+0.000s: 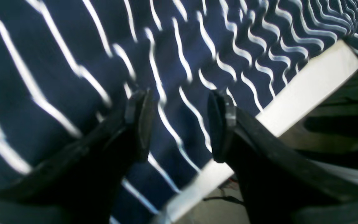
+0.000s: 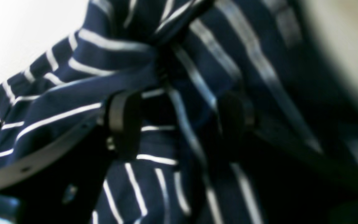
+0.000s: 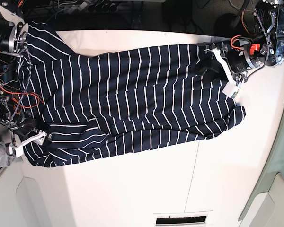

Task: Layout the t-shirt on the table in an organized manner, then fold the t-shirt properly
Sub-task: 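Release the edge and move both grippers to the shirt's opposite edge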

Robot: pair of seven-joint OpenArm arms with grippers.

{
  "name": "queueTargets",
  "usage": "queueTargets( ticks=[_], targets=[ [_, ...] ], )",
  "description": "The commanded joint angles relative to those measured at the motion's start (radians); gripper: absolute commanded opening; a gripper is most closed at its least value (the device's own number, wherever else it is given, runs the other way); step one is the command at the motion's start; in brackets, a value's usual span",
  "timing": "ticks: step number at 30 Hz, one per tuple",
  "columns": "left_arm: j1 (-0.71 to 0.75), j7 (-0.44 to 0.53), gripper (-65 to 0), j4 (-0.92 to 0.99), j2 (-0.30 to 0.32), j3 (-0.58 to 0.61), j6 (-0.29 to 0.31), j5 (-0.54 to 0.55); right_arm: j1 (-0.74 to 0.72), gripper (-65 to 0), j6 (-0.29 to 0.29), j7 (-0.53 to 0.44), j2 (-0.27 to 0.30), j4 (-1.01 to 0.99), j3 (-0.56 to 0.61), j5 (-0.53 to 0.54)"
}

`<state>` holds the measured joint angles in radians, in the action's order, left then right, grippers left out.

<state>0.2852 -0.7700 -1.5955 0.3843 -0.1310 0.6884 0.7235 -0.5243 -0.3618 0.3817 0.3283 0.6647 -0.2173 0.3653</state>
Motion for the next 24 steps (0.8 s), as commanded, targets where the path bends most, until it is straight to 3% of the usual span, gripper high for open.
queueTargets(
  ticks=[1, 3, 7, 17, 22, 24],
  targets=[
    [-0.018, 0.019, -33.9, -0.01, 0.018, -0.006, 0.01, 0.016, -0.032, -26.5, -0.028, -0.024, 0.008, 0.013, -0.002, 0.011],
    [-0.039, 0.019, -33.9, -0.004, 0.024, -0.006, 0.007, 0.017, -0.032, -26.5, -0.057, -0.028, -0.003, 0.013, -0.002, 0.012],
    [-0.092, 0.043, -33.9, 0.05, 0.045, -0.006, 0.006, 0.012, -0.032, -26.5, -0.061, -0.049, -0.016, 0.013, -0.002, 0.012],
    [-0.369, 0.134, -33.8, 0.422, 0.05, -0.006, 0.003, -0.039, -0.026, -26.5, -0.102, -0.049, -0.027, 0.013, -0.002, 0.012],
    [-0.486, 0.22, -33.9, 0.569, 0.051, -0.006, -0.098, -0.134, -0.011, -26.5, -0.106, -0.049, -0.038, 0.013, -0.002, 0.011],
    [-0.517, 0.233, -33.9, 0.599, 0.051, -0.006, -0.109, -0.166, -0.01, -26.5, -0.106, -0.049, -0.044, 0.013, -0.002, 0.007]
  ],
)
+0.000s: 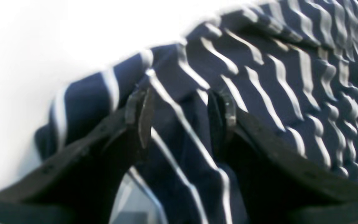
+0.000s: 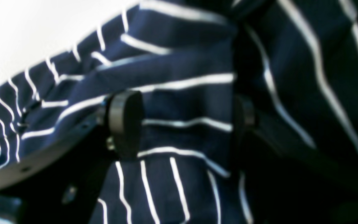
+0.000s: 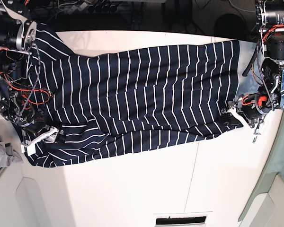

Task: Layout the t-shirt on the table in an organized manner, then fold the t-shirt properly
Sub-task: 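Release the edge and move both grippers to the shirt's opposite edge, then grasp the shirt's opposite edge with both grippers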

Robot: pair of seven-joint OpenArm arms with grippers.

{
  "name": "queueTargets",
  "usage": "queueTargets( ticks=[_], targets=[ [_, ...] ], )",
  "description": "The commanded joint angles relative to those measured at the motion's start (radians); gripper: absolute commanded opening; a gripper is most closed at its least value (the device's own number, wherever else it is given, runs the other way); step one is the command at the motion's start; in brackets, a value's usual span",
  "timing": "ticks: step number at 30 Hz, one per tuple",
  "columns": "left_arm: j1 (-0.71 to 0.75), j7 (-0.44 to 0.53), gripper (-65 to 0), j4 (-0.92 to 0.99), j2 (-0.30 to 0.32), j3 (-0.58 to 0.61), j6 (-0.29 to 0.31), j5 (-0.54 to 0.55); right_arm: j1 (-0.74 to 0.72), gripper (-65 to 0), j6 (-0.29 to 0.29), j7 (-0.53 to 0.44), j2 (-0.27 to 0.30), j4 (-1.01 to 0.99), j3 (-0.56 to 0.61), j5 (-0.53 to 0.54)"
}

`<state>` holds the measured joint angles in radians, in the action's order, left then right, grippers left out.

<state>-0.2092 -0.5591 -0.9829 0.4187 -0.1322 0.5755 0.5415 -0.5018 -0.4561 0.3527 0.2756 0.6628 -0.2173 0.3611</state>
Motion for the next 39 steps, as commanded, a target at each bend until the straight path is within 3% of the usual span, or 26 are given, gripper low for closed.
queueTargets(
  ticks=[1, 4, 8, 12, 17, 24, 31, 39],
  targets=[
    [-0.03, 0.025, -33.9, -0.007, 0.016, -0.005, 0.004, 0.009, -0.032, -26.5, -0.012, -0.021, 0.006, 0.015, -0.002, 0.009],
    [-0.04, 0.047, -33.9, -0.002, 0.016, -0.005, -0.001, -0.024, -0.033, -26.5, -0.012, -0.027, 0.007, 0.015, -0.002, 0.009],
    [-0.04, 0.066, -33.9, -0.002, 0.017, -0.005, -0.059, -0.07, -0.033, -26.5, -0.009, -0.029, 0.006, 0.015, -0.002, 0.004],
    [-0.04, 0.063, -33.9, -0.01, 0.022, -0.005, -0.058, -0.076, -0.032, -26.5, 0.042, -0.039, 0.007, 0.015, -0.002, -0.026],
    [-0.04, 0.105, -33.9, -0.058, 0.034, -0.005, -0.038, -0.106, -0.032, -26.5, 0.041, -0.039, 0.007, 0.015, -0.002, -0.051],
    [-0.04, 0.149, -33.9, -0.045, 0.039, -0.005, -0.097, -0.167, -0.032, -26.5, 0.041, -0.046, 0.006, 0.015, -0.002, -0.04],
    [-0.04, 0.184, -33.9, -0.04, 0.039, -0.004, -0.097, -0.215, -0.032, -26.5, 0.04, -0.046, -0.002, 0.015, -0.002, -0.04],
    [-0.037, 0.191, -33.9, -0.036, 0.039, 0.126, -0.086, -0.234, -0.032, -26.5, 0.04, -0.046, -0.049, 0.015, -0.002, -0.04]
  ],
)
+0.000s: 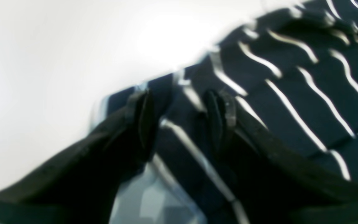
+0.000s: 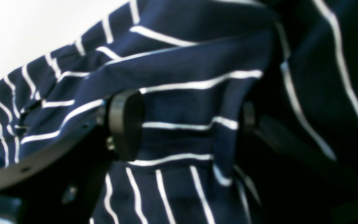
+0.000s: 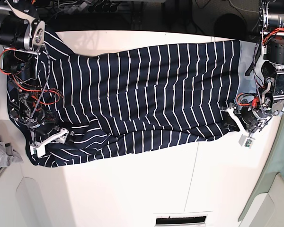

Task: Layout the t-shirt on the table in an organized manner, then fold the t-shirt properly
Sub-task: 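Grasp the shirt's opposite edge with both grippers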

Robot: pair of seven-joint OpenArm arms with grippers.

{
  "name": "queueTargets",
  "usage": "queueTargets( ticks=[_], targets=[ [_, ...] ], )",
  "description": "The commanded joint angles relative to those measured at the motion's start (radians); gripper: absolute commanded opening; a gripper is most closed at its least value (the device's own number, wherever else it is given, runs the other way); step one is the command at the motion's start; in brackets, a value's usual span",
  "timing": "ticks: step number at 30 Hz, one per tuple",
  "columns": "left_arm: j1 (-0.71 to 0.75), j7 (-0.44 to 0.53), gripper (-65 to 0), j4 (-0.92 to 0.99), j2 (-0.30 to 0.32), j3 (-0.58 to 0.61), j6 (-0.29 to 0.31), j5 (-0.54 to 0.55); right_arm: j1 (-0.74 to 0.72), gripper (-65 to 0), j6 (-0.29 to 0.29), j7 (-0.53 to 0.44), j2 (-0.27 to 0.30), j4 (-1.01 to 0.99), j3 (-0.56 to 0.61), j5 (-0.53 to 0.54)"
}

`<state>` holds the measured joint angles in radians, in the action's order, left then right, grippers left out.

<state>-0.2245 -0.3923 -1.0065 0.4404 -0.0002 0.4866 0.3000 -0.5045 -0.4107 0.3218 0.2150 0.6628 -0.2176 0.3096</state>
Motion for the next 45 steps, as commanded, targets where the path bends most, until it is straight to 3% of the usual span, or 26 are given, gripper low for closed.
queueTargets(
  ticks=[1, 3, 7, 10, 14, 22, 26, 30, 33, 36, 39, 42, 45],
  targets=[
    [-0.022, 0.029, -33.9, -0.012, 0.017, 0.005, 0.003, 0.008, -0.03, -26.5, -0.008, -0.015, 0.011, 0.015, -0.002, 0.011],
    [-0.022, 0.03, -35.3, -0.012, 0.017, 0.016, 0.003, 0.008, -0.03, -26.5, -0.012, -0.015, 0.012, 0.015, -0.002, 0.011],
    [-0.022, 0.03, -44.9, -0.012, 0.017, 0.016, 0.003, 0.01, -0.03, -26.5, -0.012, -0.015, 0.019, 0.015, -0.002, 0.011],
    [-0.022, 0.03, -45.2, -0.012, 0.017, 0.016, 0.003, 0.01, -0.032, -26.6, -0.013, -0.015, 0.021, 0.016, -0.002, 0.012],
    [-0.021, 0.03, -50.3, -0.012, 0.017, 0.016, 0.003, 0.01, -0.033, -26.6, -0.017, -0.045, 0.02, 0.016, -0.002, 0.012],
    [-0.021, 0.03, -51.0, -0.012, 0.016, 0.016, 0.003, 0.01, -0.038, -26.6, -0.042, -0.091, 0.02, 0.016, -0.002, 0.012],
    [-0.021, 0.04, -64.8, -0.012, 0.016, 0.016, 0.003, 0.01, -0.035, -26.6, -0.042, -0.091, 0.02, 0.016, -0.002, 0.011],
    [-0.021, 0.059, -65.0, -0.012, 0.016, 0.016, 0.004, 0.01, -0.035, -27.4, -0.042, -0.091, 0.02, 0.016, -0.002, 0.011],
    [-0.021, 0.066, -65.0, -0.012, 0.017, 0.016, 0.003, 0.01, -0.035, -40.6, -0.042, -0.103, 0.02, 0.016, -0.002, 0.011],
    [-0.022, 0.095, -65.0, -0.012, 0.018, 0.016, 0.003, 0.01, -0.036, -64.8, -0.042, -0.133, 0.021, 0.016, -0.002, 0.012],
    [-0.023, 0.135, -65.0, -0.014, 0.026, 0.016, 0.003, 0.01, -0.035, -65.0, -0.053, -0.135, 0.023, 0.025, -0.002, 0.011],
    [-0.024, 0.134, -65.0, -0.016, 0.032, 0.015, 0.003, 0.01, -0.035, -65.0, -0.137, -0.135, 0.033, 0.06, -0.004, 0.012],
    [-0.025, 0.142, -65.0, -0.023, 0.044, 0.015, 0.003, 0.023, -0.035, -65.0, -0.144, -0.136, 0.037, 0.132, -0.004, 0.012]
  ],
)
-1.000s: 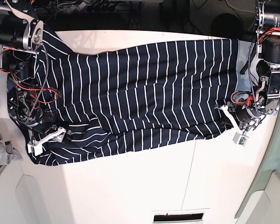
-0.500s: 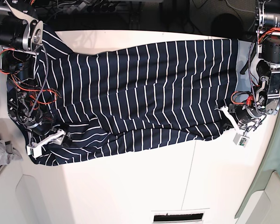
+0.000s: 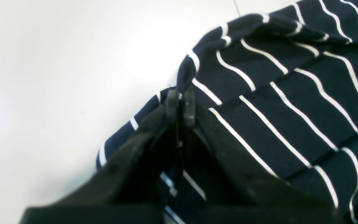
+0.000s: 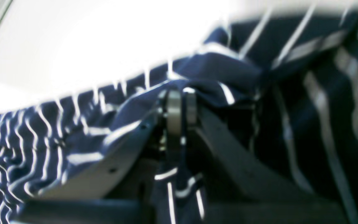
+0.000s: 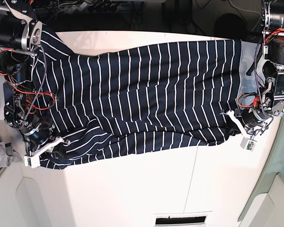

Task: Layout the t-shirt on the table in an organized manner, then fold the t-shirt properly
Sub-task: 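Grasp the shirt's opposite edge with both grippers, then lift the grasped edge with both grippers and fold it over the shirt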

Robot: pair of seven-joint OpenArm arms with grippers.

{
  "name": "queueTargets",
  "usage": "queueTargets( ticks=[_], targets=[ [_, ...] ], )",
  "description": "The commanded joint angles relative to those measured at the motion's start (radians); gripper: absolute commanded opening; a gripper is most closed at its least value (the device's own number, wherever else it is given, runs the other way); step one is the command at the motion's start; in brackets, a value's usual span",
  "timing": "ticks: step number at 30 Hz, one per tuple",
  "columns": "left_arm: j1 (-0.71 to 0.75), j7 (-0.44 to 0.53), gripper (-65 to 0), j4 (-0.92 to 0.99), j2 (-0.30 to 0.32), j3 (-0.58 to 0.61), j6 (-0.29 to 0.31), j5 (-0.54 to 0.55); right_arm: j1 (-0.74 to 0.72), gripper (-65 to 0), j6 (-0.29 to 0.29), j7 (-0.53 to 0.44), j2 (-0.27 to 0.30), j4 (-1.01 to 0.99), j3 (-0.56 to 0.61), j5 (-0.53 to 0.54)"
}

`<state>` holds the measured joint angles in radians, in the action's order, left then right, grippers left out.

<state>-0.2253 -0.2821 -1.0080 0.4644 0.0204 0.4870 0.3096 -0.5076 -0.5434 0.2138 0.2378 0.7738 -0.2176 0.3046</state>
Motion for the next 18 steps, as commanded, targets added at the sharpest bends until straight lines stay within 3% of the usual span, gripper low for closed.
queueTargets(
  ticks=[1, 3, 7, 10, 12, 13, 15, 16, 18],
  targets=[
    [-0.024, 0.046, -65.0, -0.027, 0.025, -0.006, 0.002, 0.014, -0.035, -65.0, -0.011, -0.032, 0.014, 0.051, -0.004, 0.017],
    [-0.031, 0.085, -65.0, -0.032, 0.04, -0.006, -0.014, 0.014, -0.043, -65.0, -0.01, -0.068, 0.014, 0.116, -0.004, 0.016],
    [-0.096, 0.101, -65.0, -0.031, 0.051, -0.006, -0.134, 0.011, -0.143, -65.0, 0.009, -0.124, 0.011, 0.133, -0.003, -0.005],
    [-0.164, 0.056, -65.0, -0.009, 0.054, -0.006, -0.146, 0.016, -0.248, -62.8, 0.013, -0.123, 0.011, 0.079, 0.013, -0.06],
    [-0.194, 0.015, -63.4, 0.01, 0.052, -0.005, -0.134, 0.038, -0.291, -33.7, 0.023, -0.121, 0.011, 0.034, 0.033, -0.062],
    [-0.196, 0.006, -54.4, 0.013, 0.051, -0.005, -0.13, 0.055, -0.303, -20.6, 0.03, -0.12, 0.011, 0.015, 0.045, -0.062],
    [-0.192, -0.026, -38.8, 0.013, 0.051, -0.005, -0.127, 0.068, -0.301, -19.5, 0.032, -0.111, 0.011, 0.003, 0.064, -0.062],
    [-0.189, -0.043, -35.6, 0.013, 0.05, -0.005, -0.127, 0.068, -0.292, -19.6, 0.031, -0.106, 0.011, 0.003, 0.068, -0.062],
    [-0.187, -0.071, -35.3, 0.013, 0.048, -0.006, -0.127, 0.067, -0.264, -19.6, 0.032, -0.105, 0.011, 0.003, 0.068, -0.062]
  ],
)
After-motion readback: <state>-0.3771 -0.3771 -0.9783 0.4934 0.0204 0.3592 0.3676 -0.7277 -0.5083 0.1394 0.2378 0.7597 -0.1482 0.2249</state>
